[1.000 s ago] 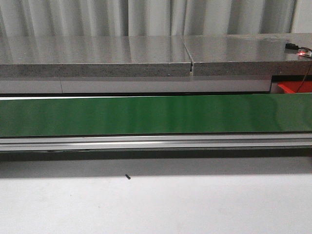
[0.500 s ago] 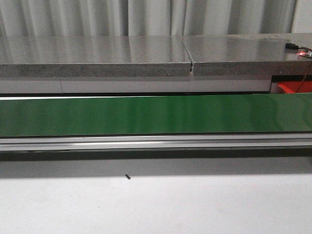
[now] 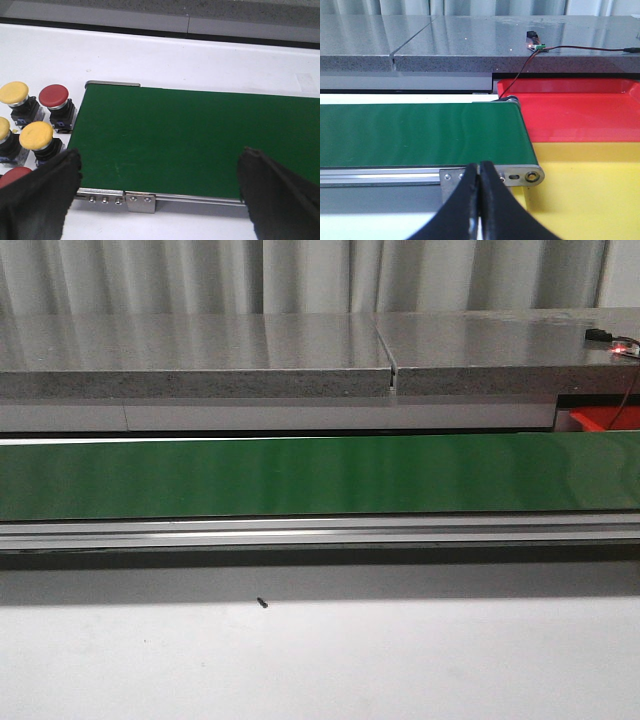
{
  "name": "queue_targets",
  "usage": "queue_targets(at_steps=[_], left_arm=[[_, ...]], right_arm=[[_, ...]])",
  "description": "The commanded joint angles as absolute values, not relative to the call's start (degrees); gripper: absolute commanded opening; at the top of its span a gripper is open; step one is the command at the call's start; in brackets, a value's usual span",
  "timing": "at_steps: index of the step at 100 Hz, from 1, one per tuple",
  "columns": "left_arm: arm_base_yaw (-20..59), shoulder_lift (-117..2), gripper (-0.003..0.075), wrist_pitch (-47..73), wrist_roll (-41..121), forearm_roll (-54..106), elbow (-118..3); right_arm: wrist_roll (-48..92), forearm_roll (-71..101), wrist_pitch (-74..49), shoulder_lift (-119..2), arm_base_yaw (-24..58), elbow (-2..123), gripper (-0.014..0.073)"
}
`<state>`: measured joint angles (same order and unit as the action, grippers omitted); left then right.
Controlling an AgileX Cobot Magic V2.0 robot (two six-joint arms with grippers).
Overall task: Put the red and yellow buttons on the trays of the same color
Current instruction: 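Move the left gripper over the red and yellow buttons beside the belt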
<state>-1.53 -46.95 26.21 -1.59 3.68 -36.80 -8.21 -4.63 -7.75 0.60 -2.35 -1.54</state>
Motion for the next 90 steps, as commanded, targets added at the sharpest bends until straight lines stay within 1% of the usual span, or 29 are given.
queue_targets(at_steps=[1, 8, 16, 23, 36, 54, 70, 90], left_arm=[[-1.6, -46.9, 0.0617, 22.4, -4.0, 4.2, -39.5], [-2.3, -46.9, 0.0589, 24.4, -7.3, 4.2, -40.5], [-4.3, -46.9, 0.0583, 27.6, -9.4, 4.2, -42.0], [-7.5, -47.3, 0.0583, 31.0, -10.7, 4.0, -43.6], [-15.6, -49.3, 0.0583, 38.6, -10.8, 4.0, -46.8], [-23.1, -54.0, 0.0582, 46.7, -10.8, 4.9, -49.3], [-25.8, -59.3, 0.0578, 49.6, -10.8, 4.8, -49.4], [-27.8, -66.8, 0.0576, 49.7, -10.8, 3.1, -49.7]], right_arm=[[-7.9, -5.2, -3.2, 1.7, -2.6, -0.6, -0.0090], [-7.9, -5.2, -3.2, 1.7, -2.6, -0.6, -0.0090], [-7.9, -5.2, -3.2, 1.7, -2.6, -0.6, -0.0090], [-7.9, -5.2, -3.2, 1.7, -2.6, -0.6, -0.0090], [-7.9, -5.2, -3.2, 1.7, -2.6, -0.6, -0.0090], [-7.9, -5.2, -3.2, 1.7, -2.6, -0.6, -0.0090], [-7.9, -5.2, -3.2, 1.7, -2.6, -0.6, -0.0090], [-7.9, -5.2, -3.2, 1.7, -2.6, -0.6, -0.0090]])
